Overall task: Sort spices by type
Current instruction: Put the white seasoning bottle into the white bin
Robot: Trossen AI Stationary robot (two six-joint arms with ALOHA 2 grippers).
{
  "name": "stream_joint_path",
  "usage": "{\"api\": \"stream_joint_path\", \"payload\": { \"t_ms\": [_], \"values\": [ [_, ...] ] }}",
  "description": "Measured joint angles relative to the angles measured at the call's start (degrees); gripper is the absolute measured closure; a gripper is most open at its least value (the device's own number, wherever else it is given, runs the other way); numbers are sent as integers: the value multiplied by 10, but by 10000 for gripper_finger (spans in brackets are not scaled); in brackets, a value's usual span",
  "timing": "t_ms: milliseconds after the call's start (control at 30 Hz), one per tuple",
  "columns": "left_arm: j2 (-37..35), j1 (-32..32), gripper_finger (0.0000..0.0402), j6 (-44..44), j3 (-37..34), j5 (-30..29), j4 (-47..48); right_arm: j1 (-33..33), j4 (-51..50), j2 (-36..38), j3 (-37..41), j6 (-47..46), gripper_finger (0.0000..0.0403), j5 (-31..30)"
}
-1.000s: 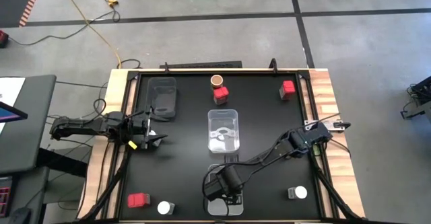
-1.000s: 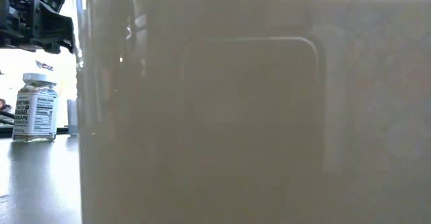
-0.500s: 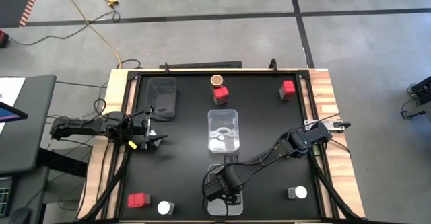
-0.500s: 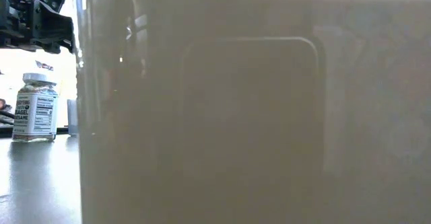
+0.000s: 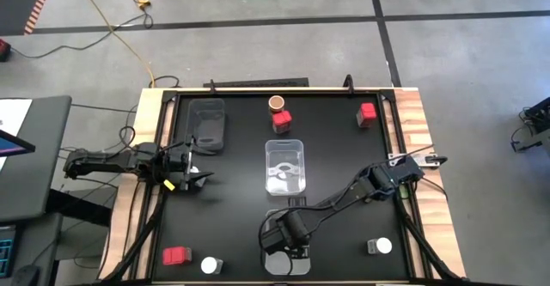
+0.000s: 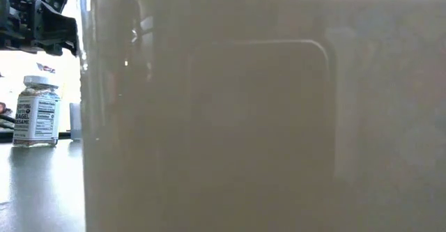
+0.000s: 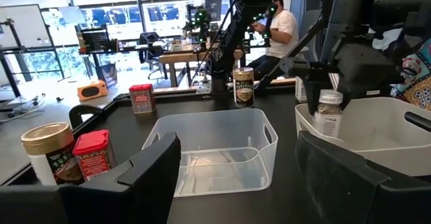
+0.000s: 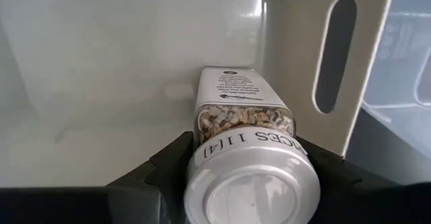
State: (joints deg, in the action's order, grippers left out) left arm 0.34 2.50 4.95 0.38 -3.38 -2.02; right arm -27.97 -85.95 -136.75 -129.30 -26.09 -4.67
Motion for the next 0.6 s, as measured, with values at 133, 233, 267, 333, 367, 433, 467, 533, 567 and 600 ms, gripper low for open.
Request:
{"api": "stream_joint_path", "payload": {
  "t_ms": [133, 233, 267, 333, 367, 433, 467, 533, 567, 600],
  "values": [
    [0, 0, 120, 0, 0, 0, 0, 0, 4, 0, 1, 0, 170, 0],
    [0, 0, 120, 0, 0, 0, 0, 0, 7, 0, 1, 1, 170, 2],
    [0, 0, 120, 0, 0, 0, 0, 0, 9, -1, 1, 2, 170, 2],
    [0, 0, 120, 0, 0, 0, 0, 0, 11, -1, -1, 2, 170, 3],
    [0, 0, 120, 0, 0, 0, 0, 0, 11, -2, -4, 2, 171, 3],
    [0, 0, 120, 0, 0, 0, 0, 0, 17, -2, -6, 2, 171, 3],
    [0, 0, 120, 0, 0, 0, 0, 0, 22, -2, -7, 2, 170, 4],
    [0, 0, 120, 0, 0, 0, 0, 0, 26, -3, -11, 2, 170, 4],
    [0, 0, 120, 0, 0, 0, 0, 0, 26, -3, -11, 2, 169, 5],
    [0, 0, 120, 0, 0, 0, 0, 0, 25, -3, -12, 2, 169, 4]
  ]
}}
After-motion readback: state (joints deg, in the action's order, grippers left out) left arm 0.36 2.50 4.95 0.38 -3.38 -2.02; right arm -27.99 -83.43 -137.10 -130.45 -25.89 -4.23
